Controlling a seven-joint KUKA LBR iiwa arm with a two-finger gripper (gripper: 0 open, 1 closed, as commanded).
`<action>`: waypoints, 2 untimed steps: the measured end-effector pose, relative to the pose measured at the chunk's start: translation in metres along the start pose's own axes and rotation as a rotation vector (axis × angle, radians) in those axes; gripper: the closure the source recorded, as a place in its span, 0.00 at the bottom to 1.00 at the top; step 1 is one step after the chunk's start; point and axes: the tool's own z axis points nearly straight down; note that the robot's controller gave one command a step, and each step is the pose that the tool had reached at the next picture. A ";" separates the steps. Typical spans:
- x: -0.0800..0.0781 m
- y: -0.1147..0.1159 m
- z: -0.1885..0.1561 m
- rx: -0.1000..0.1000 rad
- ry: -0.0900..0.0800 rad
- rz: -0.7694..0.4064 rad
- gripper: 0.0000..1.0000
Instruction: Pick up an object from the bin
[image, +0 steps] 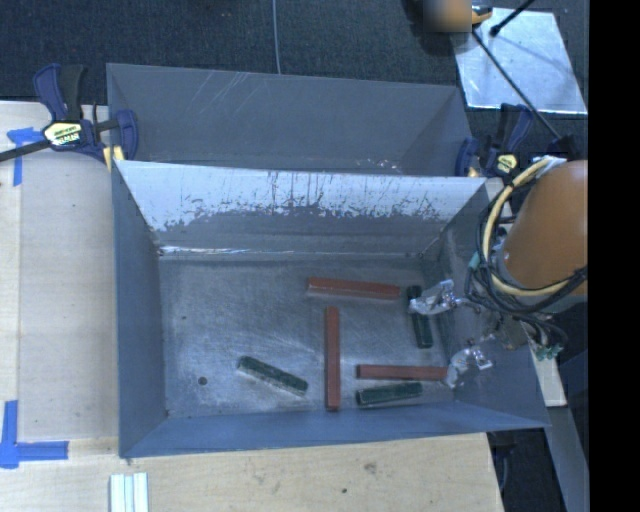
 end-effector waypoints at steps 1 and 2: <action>-0.002 -0.006 0.106 0.003 -0.008 -0.132 1.00; -0.004 -0.005 0.106 0.005 -0.013 -0.134 1.00</action>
Offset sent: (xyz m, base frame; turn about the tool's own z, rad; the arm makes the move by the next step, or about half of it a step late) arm 0.0000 0.0000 0.0000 0.0000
